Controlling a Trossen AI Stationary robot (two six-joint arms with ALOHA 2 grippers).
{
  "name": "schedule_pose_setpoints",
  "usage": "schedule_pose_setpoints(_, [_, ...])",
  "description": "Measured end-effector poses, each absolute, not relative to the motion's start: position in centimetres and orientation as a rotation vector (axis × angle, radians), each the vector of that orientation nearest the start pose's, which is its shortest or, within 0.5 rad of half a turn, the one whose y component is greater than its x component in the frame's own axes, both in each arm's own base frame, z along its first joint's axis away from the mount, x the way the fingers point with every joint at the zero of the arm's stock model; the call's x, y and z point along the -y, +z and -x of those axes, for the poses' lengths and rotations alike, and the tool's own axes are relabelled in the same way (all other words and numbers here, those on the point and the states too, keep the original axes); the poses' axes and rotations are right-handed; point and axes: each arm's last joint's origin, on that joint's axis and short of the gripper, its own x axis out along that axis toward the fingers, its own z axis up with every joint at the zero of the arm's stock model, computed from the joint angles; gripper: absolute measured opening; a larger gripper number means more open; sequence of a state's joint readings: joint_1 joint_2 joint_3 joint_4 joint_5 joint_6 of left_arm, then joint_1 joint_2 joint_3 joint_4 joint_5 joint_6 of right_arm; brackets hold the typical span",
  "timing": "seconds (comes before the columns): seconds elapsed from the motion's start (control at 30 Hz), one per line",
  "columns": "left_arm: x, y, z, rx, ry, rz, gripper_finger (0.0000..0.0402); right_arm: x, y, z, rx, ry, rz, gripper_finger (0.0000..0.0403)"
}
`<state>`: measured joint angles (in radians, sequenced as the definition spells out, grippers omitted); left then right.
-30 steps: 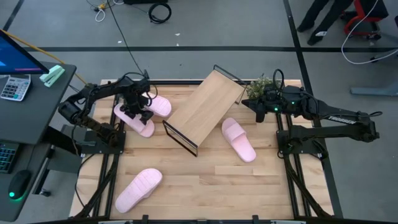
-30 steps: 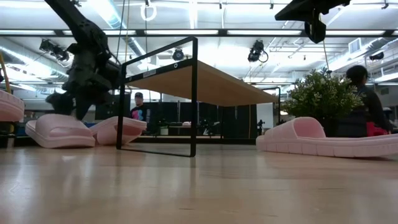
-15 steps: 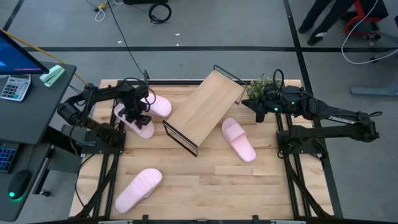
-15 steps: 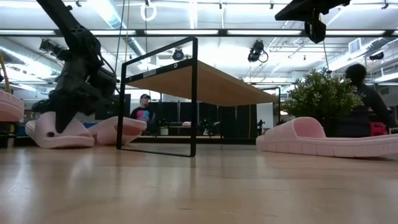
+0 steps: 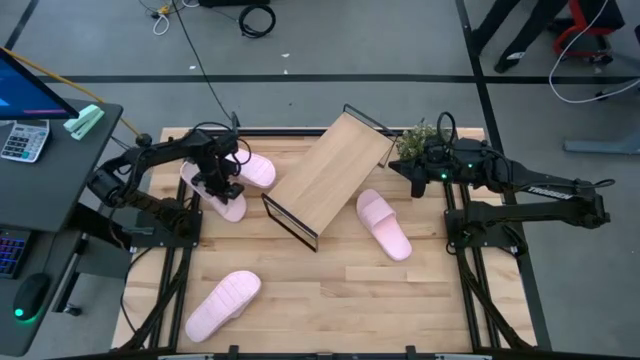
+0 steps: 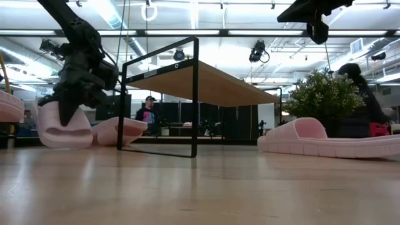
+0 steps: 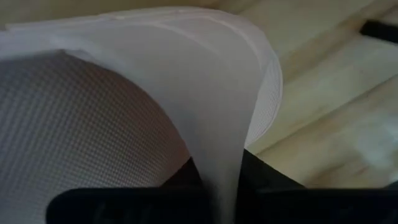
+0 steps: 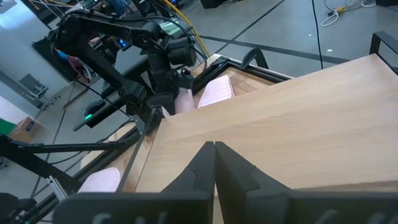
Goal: Pick and place slides into the shelf
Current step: Put the middle left pink slide on the shelf
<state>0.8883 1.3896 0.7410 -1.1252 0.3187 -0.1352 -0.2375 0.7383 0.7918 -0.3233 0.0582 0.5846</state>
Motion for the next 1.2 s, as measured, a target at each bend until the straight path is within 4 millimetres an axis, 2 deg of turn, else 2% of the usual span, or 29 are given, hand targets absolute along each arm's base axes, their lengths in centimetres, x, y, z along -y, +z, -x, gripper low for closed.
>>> schedule_pose_setpoints(0.13, [-13.1, 18.1, -11.8, -1.446, 0.519, 1.113, 0.0012, 3.9, 32.8, -15.4, -0.184, -0.366, -0.601, 0.0016])
schedule_pose_setpoints(0.3, [-12.7, 21.4, -11.5, -1.381, 0.528, 1.073, 0.0017, 3.9, 32.8, -15.4, -0.184, -0.366, -0.601, 0.0016])
schedule_pose_setpoints(0.7, [-14.9, 33.8, -13.8, -0.843, 0.462, 0.897, 0.0015, 3.9, 32.8, -15.4, -0.182, -0.366, -0.599, 0.0016])
schedule_pose_setpoints(0.87, [-15.7, 37.8, -14.8, -0.568, 0.38, 0.871, 0.0012, 3.9, 32.8, -15.4, -0.181, -0.366, -0.605, 0.0016])
schedule_pose_setpoints(1.0, [-16.1, 39.5, -16.3, -0.4, 0.28, 0.905, 0.0022, 3.9, 32.8, -15.4, -0.178, -0.355, -0.62, 0.0016])
schedule_pose_setpoints(1.2, [-17.0, 39.4, -19.7, -0.333, 0.166, 0.962, 0.0011, 3.7, 33.1, -15.6, -0.161, -0.297, -0.626, 0.0016])
